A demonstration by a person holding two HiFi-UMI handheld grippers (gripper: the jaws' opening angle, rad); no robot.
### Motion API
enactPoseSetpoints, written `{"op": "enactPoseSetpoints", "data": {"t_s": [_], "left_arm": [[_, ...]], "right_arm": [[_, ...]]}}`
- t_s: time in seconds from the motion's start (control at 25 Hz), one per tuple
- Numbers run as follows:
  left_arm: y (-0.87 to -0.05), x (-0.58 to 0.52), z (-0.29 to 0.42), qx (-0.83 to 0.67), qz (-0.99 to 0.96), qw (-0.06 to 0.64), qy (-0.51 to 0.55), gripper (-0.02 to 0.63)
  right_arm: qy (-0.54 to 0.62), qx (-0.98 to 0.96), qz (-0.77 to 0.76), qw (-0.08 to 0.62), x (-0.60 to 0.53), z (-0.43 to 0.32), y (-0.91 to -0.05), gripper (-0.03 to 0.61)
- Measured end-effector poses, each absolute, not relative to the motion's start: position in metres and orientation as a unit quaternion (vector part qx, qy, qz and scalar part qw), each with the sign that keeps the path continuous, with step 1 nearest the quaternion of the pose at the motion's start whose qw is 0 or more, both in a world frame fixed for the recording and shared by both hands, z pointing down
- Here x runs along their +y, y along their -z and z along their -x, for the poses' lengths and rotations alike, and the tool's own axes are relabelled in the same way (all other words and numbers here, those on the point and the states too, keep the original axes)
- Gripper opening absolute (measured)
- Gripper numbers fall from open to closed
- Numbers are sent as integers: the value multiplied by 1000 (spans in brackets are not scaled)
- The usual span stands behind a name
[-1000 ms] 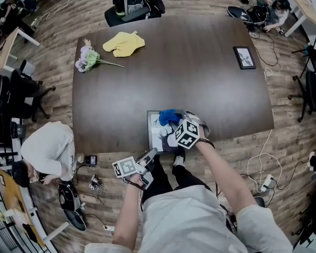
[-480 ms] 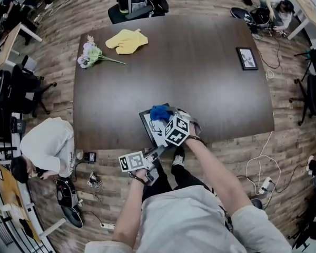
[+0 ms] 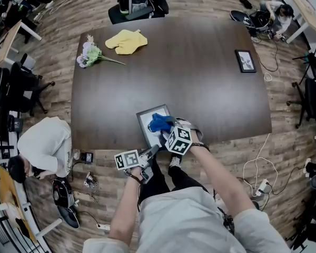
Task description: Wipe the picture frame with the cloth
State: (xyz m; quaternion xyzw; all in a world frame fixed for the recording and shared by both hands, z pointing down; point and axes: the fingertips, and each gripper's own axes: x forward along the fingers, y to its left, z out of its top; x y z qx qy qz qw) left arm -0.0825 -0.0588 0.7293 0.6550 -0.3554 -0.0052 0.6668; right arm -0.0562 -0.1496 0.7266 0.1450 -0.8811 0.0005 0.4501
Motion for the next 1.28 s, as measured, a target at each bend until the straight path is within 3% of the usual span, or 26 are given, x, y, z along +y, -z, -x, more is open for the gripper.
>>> {"op": "enactPoseSetpoints", "data": {"t_s": [0.12,0.44,0.56,0.68,0.88,1.12,1.28], "left_arm": [[-729,-64,84,-349,-665,661,2,216],[-693,-93,83,-259,-710,651,66,216],[-707,-92,84,-281,-701,655,11,81],[-706,-96,85,-301,-703,644,11,75],[-690,-107,85,-311,-717,623,33,72],[-664,-115,67,-298,-738,603,41,72],[-653,-116,58,-291,-747,596,41,72]], "right_arm": [[-3,-890,-127,437,-140,54,-729,87],[-41,-916,-67,394,-132,43,-722,88],[-37,-918,-46,393,-127,40,-721,89],[-44,-923,-55,377,-126,38,-714,89],[-88,-933,-197,286,-182,24,-670,89],[-19,-909,-292,297,-260,25,-619,89],[6,-911,-263,317,-257,54,-612,89]]}}
